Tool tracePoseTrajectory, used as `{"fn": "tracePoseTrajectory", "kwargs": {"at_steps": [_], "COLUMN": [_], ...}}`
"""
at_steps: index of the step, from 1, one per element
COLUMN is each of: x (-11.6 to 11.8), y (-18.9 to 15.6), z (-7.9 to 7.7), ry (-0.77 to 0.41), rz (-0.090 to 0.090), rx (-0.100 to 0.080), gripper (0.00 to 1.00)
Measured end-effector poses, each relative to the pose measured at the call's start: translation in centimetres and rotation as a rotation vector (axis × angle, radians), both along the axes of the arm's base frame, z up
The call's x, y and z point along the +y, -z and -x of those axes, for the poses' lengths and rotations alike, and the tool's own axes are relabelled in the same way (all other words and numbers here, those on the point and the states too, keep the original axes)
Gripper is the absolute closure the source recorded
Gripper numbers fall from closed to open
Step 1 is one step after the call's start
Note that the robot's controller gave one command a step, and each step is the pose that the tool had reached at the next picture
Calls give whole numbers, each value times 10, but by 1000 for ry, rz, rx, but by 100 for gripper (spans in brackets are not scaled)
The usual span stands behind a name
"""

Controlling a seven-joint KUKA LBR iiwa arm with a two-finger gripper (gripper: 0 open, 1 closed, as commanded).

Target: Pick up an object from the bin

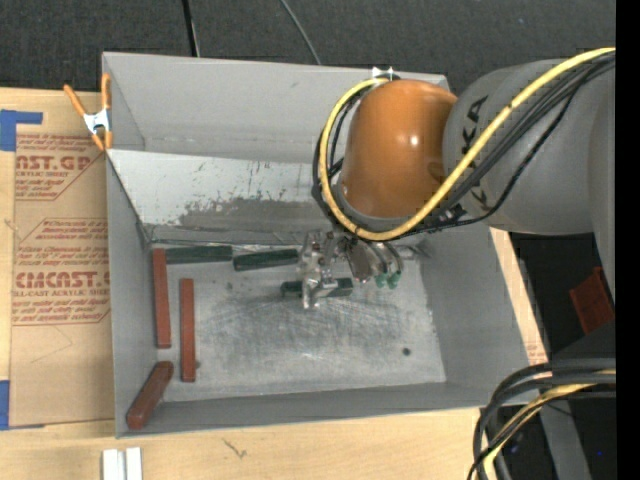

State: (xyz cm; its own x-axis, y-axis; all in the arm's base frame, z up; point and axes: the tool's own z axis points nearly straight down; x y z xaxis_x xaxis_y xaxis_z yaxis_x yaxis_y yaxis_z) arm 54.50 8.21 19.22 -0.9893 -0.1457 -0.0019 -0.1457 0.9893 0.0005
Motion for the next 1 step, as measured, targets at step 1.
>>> {"fn": "tracePoseTrajectory", "kwargs": {"at_steps": [1], "x": [2], "y": [46], "z": [-4], "ry": [85], "rz": [-1], "rx": [-4], "gripper": [100]}}
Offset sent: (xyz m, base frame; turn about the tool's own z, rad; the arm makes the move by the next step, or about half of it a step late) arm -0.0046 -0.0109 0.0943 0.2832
